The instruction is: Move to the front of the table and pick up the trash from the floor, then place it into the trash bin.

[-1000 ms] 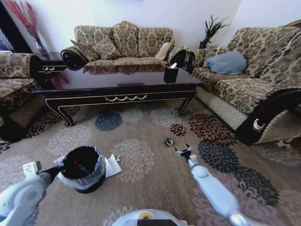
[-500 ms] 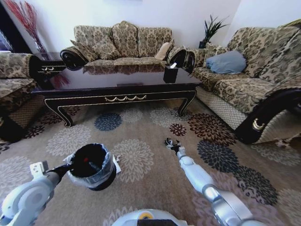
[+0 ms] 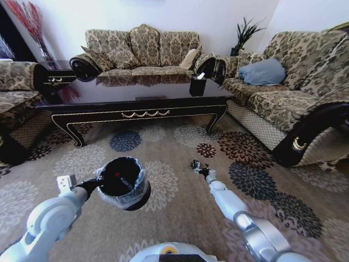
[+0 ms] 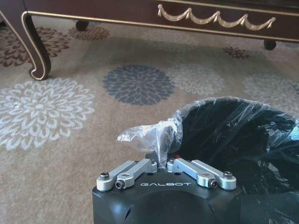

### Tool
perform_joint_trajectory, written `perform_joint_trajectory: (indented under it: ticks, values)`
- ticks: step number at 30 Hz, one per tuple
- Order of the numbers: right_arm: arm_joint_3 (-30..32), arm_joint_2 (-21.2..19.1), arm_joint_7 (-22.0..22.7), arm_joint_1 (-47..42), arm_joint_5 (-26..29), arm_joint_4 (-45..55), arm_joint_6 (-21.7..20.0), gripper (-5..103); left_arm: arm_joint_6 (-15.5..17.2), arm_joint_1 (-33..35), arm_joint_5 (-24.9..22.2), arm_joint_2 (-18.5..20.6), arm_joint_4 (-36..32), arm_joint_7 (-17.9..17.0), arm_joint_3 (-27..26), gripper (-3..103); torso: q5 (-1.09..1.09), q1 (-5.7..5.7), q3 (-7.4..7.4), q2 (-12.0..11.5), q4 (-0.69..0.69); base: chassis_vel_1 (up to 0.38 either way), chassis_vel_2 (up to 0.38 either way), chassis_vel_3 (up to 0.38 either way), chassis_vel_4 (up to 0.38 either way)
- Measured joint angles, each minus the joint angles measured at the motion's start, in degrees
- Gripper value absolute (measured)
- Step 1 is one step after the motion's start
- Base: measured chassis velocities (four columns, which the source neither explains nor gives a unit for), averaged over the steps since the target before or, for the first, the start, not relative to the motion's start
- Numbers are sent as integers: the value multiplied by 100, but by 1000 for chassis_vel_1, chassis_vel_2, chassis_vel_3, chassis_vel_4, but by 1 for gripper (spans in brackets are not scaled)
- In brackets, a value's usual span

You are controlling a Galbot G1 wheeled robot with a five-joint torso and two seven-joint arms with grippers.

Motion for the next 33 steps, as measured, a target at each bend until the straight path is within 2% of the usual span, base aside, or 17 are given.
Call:
perform_joint_trajectory:
  ticks: [6, 9, 27, 33]
  values:
    - [-3, 0, -76, -62, 12, 4, 39, 100, 0, 119, -9, -38, -54, 29, -64, 4, 0, 0, 0, 0, -4, 0, 0, 0, 0]
    - [-2, 12, -98, -81, 35, 19, 40, 100, 0, 187, -12, -91, -75, 34, -101, 4, 0, 0, 0, 0, -1, 0, 0, 0, 0]
    - [8, -46, -59, -154, 61, 73, -13, 100, -4, 385, -1, -241, -96, 127, -221, 4, 0, 1, 0, 0, -4, -47, 42, 48, -40]
    - [-19, -47, -30, -91, 382, -11, -200, 100, -5, 433, -30, -229, -229, 90, -222, 4, 0, 0, -1, 0, -3, 0, 0, 0, 0]
